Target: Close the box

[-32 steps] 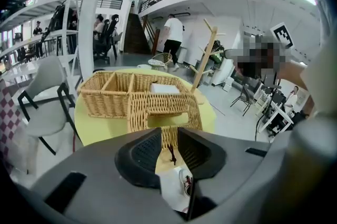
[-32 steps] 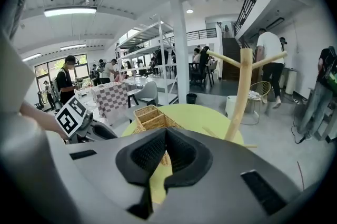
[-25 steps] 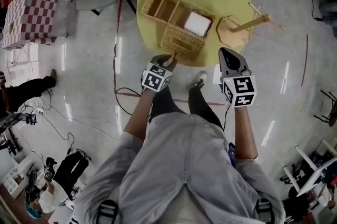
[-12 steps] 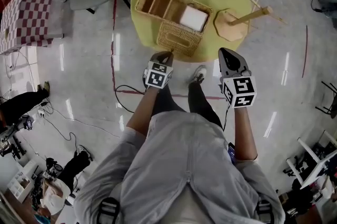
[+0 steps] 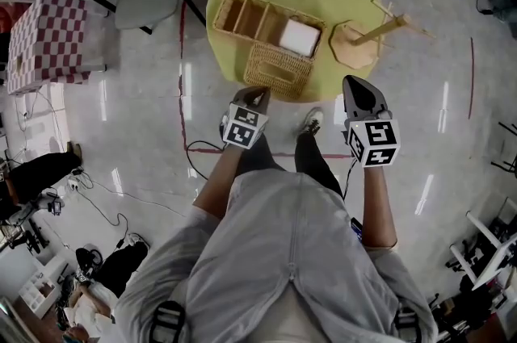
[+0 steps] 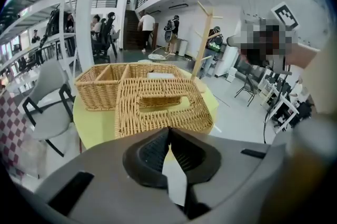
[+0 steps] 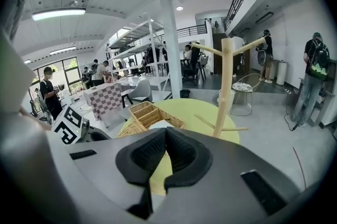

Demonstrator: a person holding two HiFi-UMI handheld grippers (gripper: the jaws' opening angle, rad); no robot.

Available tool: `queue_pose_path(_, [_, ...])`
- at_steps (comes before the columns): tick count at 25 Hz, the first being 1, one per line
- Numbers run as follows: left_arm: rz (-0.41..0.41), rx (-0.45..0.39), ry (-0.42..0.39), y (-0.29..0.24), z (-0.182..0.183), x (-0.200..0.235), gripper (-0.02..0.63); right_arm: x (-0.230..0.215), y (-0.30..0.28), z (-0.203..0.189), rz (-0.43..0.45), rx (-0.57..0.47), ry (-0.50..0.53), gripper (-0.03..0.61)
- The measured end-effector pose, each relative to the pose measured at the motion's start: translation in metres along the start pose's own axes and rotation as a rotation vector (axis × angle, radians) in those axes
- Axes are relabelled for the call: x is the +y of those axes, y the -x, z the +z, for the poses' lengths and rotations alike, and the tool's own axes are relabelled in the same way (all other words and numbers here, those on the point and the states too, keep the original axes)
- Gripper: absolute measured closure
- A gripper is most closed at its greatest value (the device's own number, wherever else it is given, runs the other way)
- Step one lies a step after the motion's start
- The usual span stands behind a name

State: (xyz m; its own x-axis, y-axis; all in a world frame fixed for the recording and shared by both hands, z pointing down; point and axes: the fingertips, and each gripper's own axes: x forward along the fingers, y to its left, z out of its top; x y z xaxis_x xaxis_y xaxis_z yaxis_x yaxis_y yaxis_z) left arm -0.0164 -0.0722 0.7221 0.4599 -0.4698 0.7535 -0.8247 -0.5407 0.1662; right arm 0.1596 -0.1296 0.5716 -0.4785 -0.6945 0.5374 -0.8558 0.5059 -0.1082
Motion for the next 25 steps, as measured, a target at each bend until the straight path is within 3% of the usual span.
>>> queue_pose_path(9, [-0.065,-0.074,-0.105,0.050,0.060,-0.010,0.573,-0.002,0.005,0.024,-0.053,-0.037,0.006,0.563])
queue_pose_path(14, [-0.086,-0.156,-0.152,0.069,0.105,-0.011,0.572,-0.002,0.009,0.033,-0.082,-0.056,-0.005,0.563])
queue_pose_path(25, [-0.109,-0.252,-0.203,0.061,0.183,0.003,0.572,-0.007,0.015,0.057,-0.142,-0.098,-0.016,0.563])
